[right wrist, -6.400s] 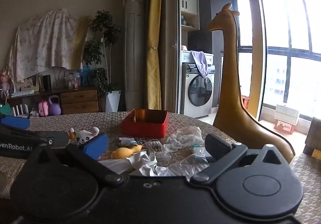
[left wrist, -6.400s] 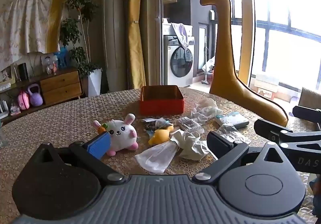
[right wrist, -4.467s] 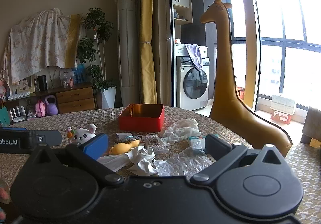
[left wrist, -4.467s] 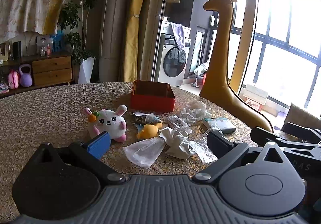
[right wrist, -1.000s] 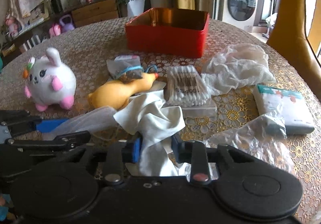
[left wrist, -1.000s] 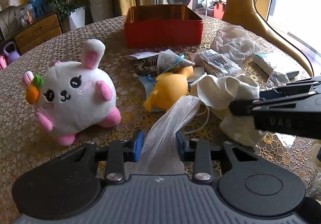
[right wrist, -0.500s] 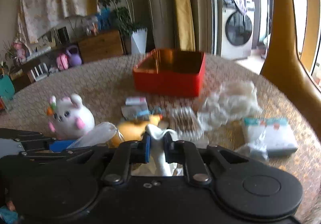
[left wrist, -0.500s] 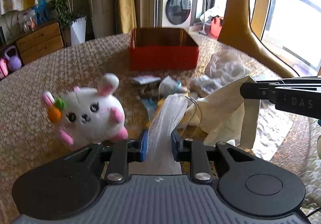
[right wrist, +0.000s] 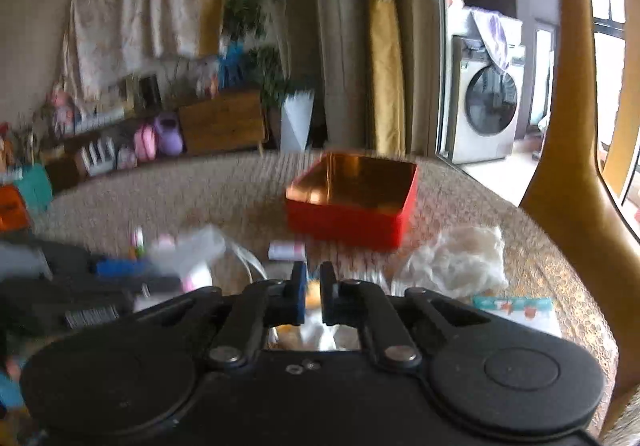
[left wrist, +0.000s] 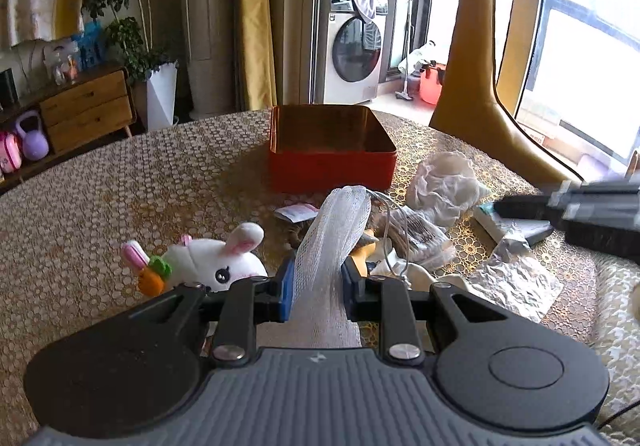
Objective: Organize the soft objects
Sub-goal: 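Carry the mesh bag and white cloth with both tools over the red box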
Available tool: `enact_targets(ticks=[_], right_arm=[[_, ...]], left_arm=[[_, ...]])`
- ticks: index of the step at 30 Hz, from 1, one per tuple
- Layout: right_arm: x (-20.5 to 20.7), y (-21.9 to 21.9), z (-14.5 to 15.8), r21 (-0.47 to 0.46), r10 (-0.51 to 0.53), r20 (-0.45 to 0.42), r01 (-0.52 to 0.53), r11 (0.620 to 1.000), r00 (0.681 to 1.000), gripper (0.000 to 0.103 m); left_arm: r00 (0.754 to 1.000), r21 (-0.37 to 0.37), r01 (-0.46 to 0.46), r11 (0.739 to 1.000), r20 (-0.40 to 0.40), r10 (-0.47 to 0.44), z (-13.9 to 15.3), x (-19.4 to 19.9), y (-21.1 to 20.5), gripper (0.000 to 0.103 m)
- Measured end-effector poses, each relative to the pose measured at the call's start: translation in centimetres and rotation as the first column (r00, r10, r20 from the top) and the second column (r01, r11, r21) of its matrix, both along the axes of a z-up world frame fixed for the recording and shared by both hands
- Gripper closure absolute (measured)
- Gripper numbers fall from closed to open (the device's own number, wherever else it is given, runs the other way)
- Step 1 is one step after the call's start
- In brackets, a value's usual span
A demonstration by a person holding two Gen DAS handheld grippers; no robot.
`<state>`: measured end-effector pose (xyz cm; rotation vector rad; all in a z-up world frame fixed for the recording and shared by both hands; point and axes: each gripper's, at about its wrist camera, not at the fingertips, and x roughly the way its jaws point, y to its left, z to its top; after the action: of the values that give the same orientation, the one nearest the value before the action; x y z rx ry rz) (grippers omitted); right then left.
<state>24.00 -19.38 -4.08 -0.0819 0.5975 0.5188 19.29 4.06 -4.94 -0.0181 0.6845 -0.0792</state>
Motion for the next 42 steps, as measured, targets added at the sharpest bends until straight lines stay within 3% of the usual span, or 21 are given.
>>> enact_targets(ticks=[3, 6, 8, 9, 13, 16, 18, 23, 27, 29, 32, 42], right_arm=[[0.9, 0.0, -2.5, -0.007, 0.016, -0.096, -0.016, 1.0, 0.995, 0.093], [1.3, 0.1, -4.7, -0.034, 0.013, -0.136, -0.017, 0.999, 0.991, 0.073], [1.5, 0.3, -5.9, -0.042, 0.011, -0.152, -0.018, 0.999, 0.988, 0.032], [1.6, 0.3, -6.3, -0.049, 0.004, -0.144, -0.011, 0.999, 0.99, 0.028], [2.5, 0.7, -8.1, -0.076, 0.015, -0.184, -0.03, 0.997, 0.983, 0.027], [3.2, 1.4, -9.6, -0.118, 0.02, -0.21, -0.046, 0.992, 0.977, 0.029], [3.1, 1.9, -10.4, -0.156, 0.028, -0.204, -0.061, 0.986, 0.979, 0.035], [2.8, 3.4, -11.3, -0.25, 0.06, -0.166, -0.101, 0.963, 0.984, 0.064], [2.3, 3.5, -11.0, -0.287, 0.066, -0.124, -0.1, 0.953, 0.99, 0.081], [2.2, 3.2, -10.6, -0.276, 0.061, -0.115, -0.091, 0.957, 0.992, 0.09], [1.9, 2.7, -9.6, -0.247, 0.056, -0.091, -0.078, 0.966, 0.994, 0.096], [1.1, 0.6, -2.4, -0.031, 0.054, -0.054, -0.056, 0.998, 0.997, 0.096]], left_arm=[[1.0, -0.004, -0.004, 1.0, -0.017, 0.003, -0.6, -0.2, 0.0, 0.079], [0.999, -0.009, -0.003, 1.0, -0.039, 0.003, -1.2, -0.2, 0.1, 0.079], [0.999, -0.008, -0.007, 1.0, -0.044, 0.006, -1.5, -0.2, 0.2, 0.079], [0.999, -0.009, -0.009, 1.0, -0.045, 0.009, -1.6, -0.2, 0.3, 0.079], [0.998, -0.016, -0.021, 1.0, -0.055, 0.02, -2.0, 0.0, 0.8, 0.079], [0.998, -0.013, -0.02, 1.0, -0.064, 0.019, -2.3, 0.0, 0.8, 0.079], [0.997, -0.011, -0.018, 1.0, -0.07, 0.017, -2.6, -0.1, 0.9, 0.079], [0.997, -0.003, -0.016, 1.0, -0.078, 0.015, -3.0, -0.1, 0.8, 0.079], [0.996, -0.003, -0.011, 1.0, -0.084, 0.011, -3.2, -0.2, 0.7, 0.079], [0.996, -0.003, -0.008, 1.0, -0.085, 0.008, -3.2, -0.2, 0.6, 0.079], [0.997, -0.003, -0.005, 1.0, -0.082, 0.005, -3.1, -0.3, 0.5, 0.079], [0.999, -0.002, 0.006, 1.0, -0.04, -0.006, 0.0, 0.5, 0.5, 0.079]])
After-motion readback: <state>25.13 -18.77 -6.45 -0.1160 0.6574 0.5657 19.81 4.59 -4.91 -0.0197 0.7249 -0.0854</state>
